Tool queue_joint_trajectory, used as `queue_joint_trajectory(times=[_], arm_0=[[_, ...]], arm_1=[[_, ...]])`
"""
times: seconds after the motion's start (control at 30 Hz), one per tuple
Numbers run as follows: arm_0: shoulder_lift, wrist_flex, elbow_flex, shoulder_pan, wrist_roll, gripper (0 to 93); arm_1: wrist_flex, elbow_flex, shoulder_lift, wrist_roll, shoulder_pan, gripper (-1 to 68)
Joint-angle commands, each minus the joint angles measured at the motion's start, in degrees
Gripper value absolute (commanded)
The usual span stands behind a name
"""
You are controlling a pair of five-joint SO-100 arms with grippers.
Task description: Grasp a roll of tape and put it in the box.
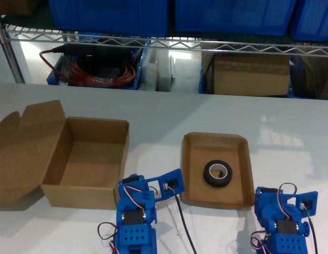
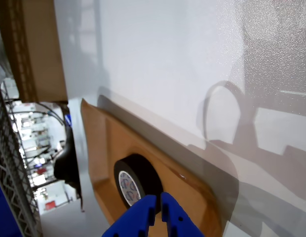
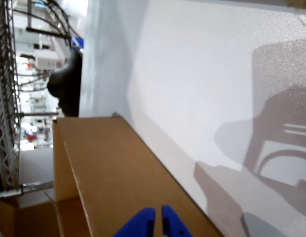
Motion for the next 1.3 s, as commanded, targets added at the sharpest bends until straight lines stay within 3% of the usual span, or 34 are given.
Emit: queue_joint_trajectory(times=[0.0, 0.53, 0.6, 0.67, 0.77, 1.0, 1.27], arm_0=[[1.14, 0.09, 2.02, 1.05, 1.58, 0.0], [1.23, 0.0, 2.02, 1.05, 1.32, 0.0], [1.23, -0.35, 1.85, 1.14, 0.7, 5.0], [0.97, -1.32, 0.18, 3.96, 2.11, 19.5], [-3.87, 0.35, -8.53, 11.69, 5.71, 29.4], [-40.25, 8.26, -38.41, 27.16, 12.48, 30.9], [-81.56, 16.08, -65.57, 35.16, 14.68, 30.3]], arm_1=[[-0.26, 0.79, 0.35, 0.18, -0.18, 0.3], [-0.26, 0.79, 0.35, 0.18, -0.18, 0.3], [-0.26, 0.79, 0.35, 0.18, -0.18, 0.3], [-0.26, 0.79, 0.35, 0.18, -0.18, 0.3], [-0.26, 0.79, 0.35, 0.18, -0.18, 0.3], [-0.26, 0.79, 0.35, 0.18, -0.18, 0.3], [-0.26, 0.79, 0.35, 0.18, -0.18, 0.3]])
